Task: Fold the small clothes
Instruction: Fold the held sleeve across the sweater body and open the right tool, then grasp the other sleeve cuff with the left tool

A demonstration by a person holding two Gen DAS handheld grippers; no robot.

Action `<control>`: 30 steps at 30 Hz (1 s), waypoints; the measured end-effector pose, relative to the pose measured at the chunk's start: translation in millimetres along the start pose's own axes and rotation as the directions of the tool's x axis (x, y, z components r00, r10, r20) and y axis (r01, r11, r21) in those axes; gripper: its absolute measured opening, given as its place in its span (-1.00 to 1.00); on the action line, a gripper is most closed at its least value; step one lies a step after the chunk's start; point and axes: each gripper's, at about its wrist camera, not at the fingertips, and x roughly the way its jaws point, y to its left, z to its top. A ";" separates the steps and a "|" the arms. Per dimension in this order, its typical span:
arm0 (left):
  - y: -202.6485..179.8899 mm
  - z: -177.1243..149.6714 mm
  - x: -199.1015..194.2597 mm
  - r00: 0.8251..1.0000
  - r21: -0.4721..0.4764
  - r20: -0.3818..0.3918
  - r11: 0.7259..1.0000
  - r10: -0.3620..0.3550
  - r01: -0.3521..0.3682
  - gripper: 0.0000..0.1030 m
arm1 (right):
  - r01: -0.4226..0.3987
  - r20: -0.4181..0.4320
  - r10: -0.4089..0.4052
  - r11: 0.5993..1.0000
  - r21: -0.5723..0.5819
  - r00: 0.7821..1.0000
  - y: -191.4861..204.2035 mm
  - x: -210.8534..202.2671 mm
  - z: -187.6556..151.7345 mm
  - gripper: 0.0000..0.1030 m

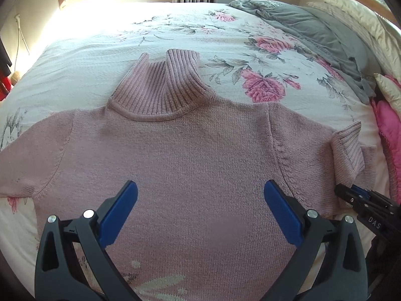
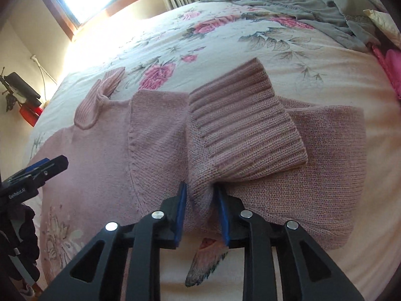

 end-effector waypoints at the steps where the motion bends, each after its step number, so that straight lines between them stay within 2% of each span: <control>1: -3.8 0.0 0.3 1.000 0.004 -0.002 1.000 -0.010 0.010 0.94 | -0.003 0.001 0.003 1.000 -0.005 1.000 0.2 -0.9 -3.3 -0.45; 4: -19.0 1.2 0.8 0.998 0.021 -0.010 0.998 -0.056 0.056 0.93 | -0.018 -0.005 0.018 1.000 -0.013 1.000 0.7 -6.1 -10.5 -0.32; 7: -41.1 2.8 2.5 0.991 0.038 -0.030 0.991 -0.129 0.130 0.93 | -0.028 -0.005 0.028 0.999 -0.015 1.000 -0.9 -17.4 -22.6 -0.32; 9: -59.4 5.2 5.2 0.982 0.050 -0.047 0.982 -0.181 0.184 0.93 | -0.018 0.005 0.018 1.000 -0.006 1.000 -6.1 -26.9 -31.3 -0.32; 12: -94.3 9.1 14.5 0.971 0.083 -0.087 0.969 -0.223 0.231 0.93 | 0.029 0.025 -0.030 0.999 0.028 0.999 -22.5 -42.3 -43.2 -0.32; 15: -129.5 12.9 27.8 0.949 0.094 -0.142 0.950 -0.282 0.297 0.93 | 0.074 0.039 -0.077 0.995 0.074 0.996 -43.7 -55.2 -52.3 -0.32; 20: -174.6 6.9 58.5 0.909 0.093 -0.272 0.931 -0.317 0.353 0.91 | 0.086 0.063 -0.097 0.982 0.168 0.993 -75.7 -71.2 -62.2 -0.29; 21: -180.1 4.9 63.7 0.902 0.090 -0.290 0.929 -0.319 0.358 0.75 | 0.086 0.066 -0.099 0.980 0.180 0.993 -79.9 -73.4 -64.2 -0.29; 22: -183.9 3.2 66.9 0.898 0.086 -0.299 0.928 -0.323 0.363 0.38 | 0.088 0.070 -0.103 0.978 0.190 0.992 -83.3 -75.5 -65.8 -0.29; 24: -186.6 2.7 69.1 0.912 0.093 -0.285 0.938 -0.295 0.333 0.03 | 0.088 0.076 -0.106 0.974 0.209 0.991 -87.6 -77.9 -68.8 -0.29; 25: -185.5 3.1 68.1 0.910 0.085 -0.275 0.935 -0.311 0.345 -0.40 | 0.086 0.079 -0.105 0.973 0.216 0.991 -89.6 -79.2 -70.3 -0.29; 26: -183.0 4.1 67.7 0.897 0.063 -0.277 0.926 -0.343 0.373 -0.70 | 0.088 0.081 -0.108 0.972 0.220 0.991 -89.4 -80.1 -71.4 -0.28; 28: -169.6 6.7 62.1 0.883 0.005 -0.258 0.913 -0.393 0.408 -0.80 | 0.095 0.082 -0.116 0.971 0.221 0.990 -89.6 -81.9 -74.4 -0.26; 30: -152.1 8.5 47.8 0.886 -0.010 -0.200 0.905 -0.418 0.425 -0.81 | 0.100 0.082 -0.121 0.970 0.221 0.989 -87.1 -83.7 -77.0 -0.26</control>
